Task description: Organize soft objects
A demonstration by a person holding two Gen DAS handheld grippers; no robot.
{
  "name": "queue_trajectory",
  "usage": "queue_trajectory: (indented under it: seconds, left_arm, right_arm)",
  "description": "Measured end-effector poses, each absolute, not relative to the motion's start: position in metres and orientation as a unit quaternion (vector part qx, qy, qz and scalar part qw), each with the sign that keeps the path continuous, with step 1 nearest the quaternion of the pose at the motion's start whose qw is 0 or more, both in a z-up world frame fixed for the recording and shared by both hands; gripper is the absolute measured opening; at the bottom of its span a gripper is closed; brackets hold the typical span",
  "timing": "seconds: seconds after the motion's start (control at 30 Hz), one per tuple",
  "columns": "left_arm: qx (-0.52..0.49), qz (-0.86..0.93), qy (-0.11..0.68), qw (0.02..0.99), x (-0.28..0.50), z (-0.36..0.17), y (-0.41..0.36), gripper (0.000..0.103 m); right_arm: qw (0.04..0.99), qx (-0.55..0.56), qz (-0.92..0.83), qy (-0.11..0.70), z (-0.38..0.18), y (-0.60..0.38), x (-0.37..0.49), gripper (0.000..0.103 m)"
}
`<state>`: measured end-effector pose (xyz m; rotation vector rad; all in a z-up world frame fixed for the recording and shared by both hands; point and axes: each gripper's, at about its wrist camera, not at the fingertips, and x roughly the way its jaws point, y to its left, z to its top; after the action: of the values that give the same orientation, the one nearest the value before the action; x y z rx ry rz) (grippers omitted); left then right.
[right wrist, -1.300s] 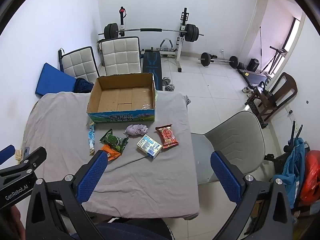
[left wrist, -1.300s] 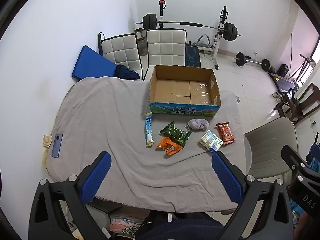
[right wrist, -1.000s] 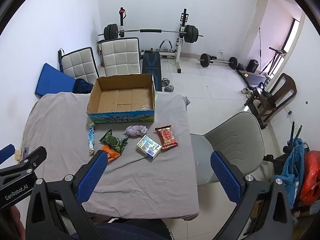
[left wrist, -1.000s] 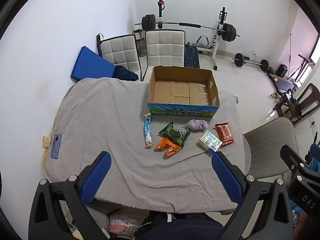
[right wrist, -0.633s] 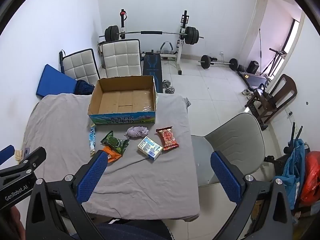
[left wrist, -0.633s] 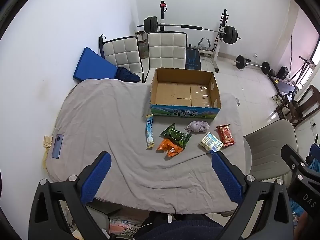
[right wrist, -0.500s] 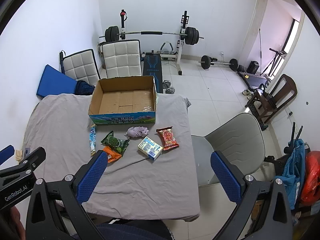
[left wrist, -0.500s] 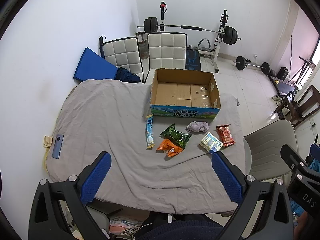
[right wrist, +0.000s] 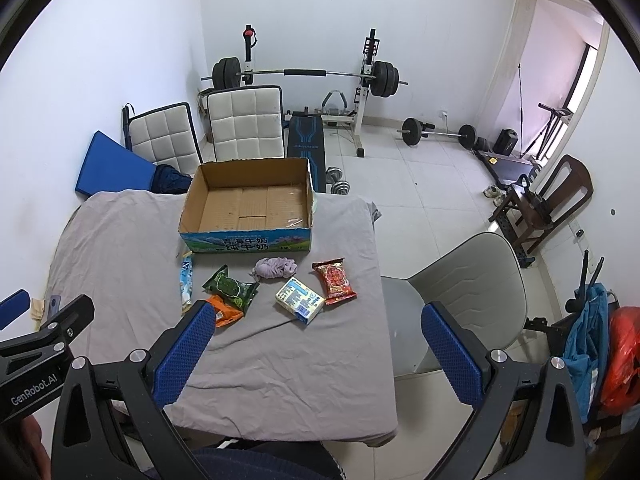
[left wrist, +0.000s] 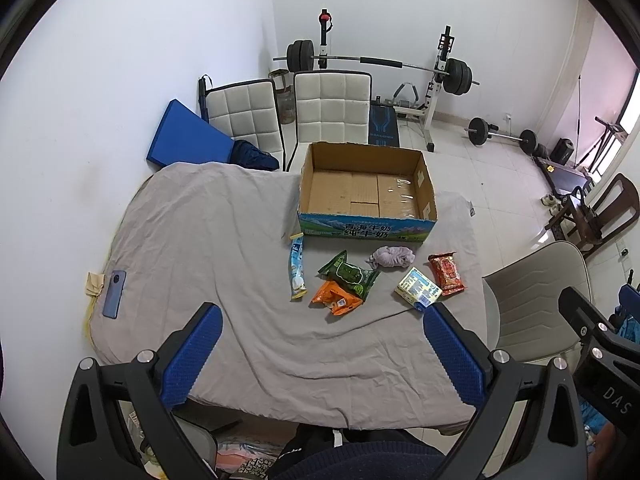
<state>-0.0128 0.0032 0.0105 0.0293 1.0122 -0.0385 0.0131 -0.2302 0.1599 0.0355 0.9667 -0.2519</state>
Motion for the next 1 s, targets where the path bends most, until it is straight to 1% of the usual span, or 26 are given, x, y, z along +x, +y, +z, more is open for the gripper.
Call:
queue_trajectory:
  seconds: [1.0]
  left_arm:
    - [0.015,-0.017,0.479,0.878,-0.0195,0.0197,-0.0039,0.103]
  right_arm:
    - [0.885,0.014,-0.113,0.452,0.1708,-0.2271,0.0109,0.103]
